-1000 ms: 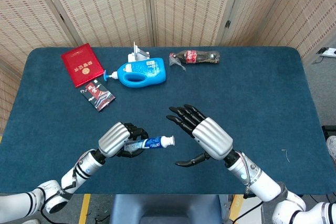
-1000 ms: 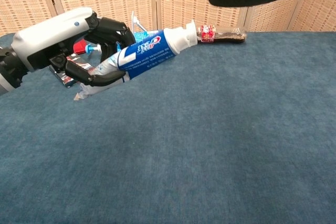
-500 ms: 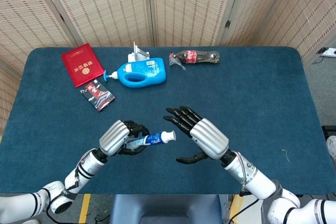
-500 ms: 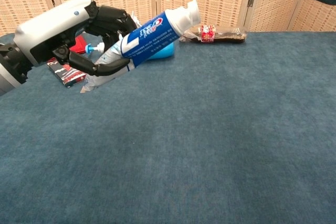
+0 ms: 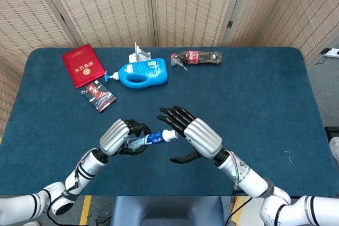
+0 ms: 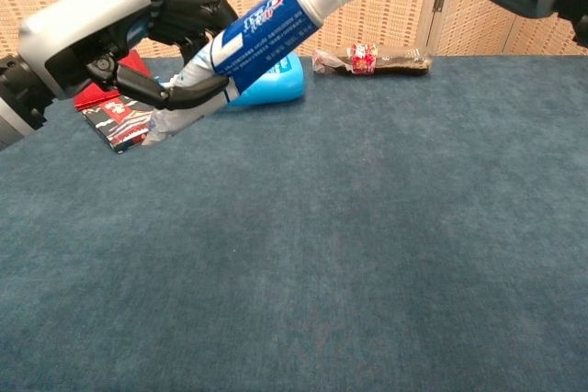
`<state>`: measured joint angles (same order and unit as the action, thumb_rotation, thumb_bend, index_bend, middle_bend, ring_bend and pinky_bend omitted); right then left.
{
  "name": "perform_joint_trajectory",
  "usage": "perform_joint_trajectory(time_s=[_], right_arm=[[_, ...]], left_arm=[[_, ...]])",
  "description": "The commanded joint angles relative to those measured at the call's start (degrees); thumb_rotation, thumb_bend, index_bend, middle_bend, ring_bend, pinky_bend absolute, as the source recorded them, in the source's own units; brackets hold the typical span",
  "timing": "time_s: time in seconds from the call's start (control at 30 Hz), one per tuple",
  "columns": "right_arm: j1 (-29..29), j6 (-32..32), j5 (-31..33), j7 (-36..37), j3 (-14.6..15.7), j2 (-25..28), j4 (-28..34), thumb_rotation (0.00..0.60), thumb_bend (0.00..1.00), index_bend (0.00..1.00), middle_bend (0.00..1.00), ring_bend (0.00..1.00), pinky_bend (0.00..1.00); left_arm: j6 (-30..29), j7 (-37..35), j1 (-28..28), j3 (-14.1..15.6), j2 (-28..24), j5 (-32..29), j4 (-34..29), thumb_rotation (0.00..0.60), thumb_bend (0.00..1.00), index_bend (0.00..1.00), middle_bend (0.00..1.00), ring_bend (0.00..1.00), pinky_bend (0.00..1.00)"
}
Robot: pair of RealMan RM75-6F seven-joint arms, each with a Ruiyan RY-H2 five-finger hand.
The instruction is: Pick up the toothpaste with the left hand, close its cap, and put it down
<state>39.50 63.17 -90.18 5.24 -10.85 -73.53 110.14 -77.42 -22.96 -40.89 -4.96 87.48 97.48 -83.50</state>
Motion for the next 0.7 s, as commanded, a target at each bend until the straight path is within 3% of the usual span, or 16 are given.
perform_joint_trajectory(time_s=[0.03, 0.7], right_arm=[[0.56, -0.30, 0.65, -0.15, -0.57, -0.54, 0.07, 0.000, 0.00, 0.00, 0.00, 0.00, 0.00], [4.68, -4.45, 6.63, -5.57, -3.08, -1.76, 1.14, 0.000, 0.00, 0.00, 0.00, 0.00, 0.00]], left_arm=[[-0.14, -0.04, -0.04, -0.19, 0.12, 0.01, -0.29, 0.600, 0.61, 0.74, 0.79, 0.77, 0.60], [-0.13, 0.23, -0.65, -1.25, 1.66, -0.30, 0.06, 0.600, 0.61, 0.74, 0.80, 0.77, 0.60]])
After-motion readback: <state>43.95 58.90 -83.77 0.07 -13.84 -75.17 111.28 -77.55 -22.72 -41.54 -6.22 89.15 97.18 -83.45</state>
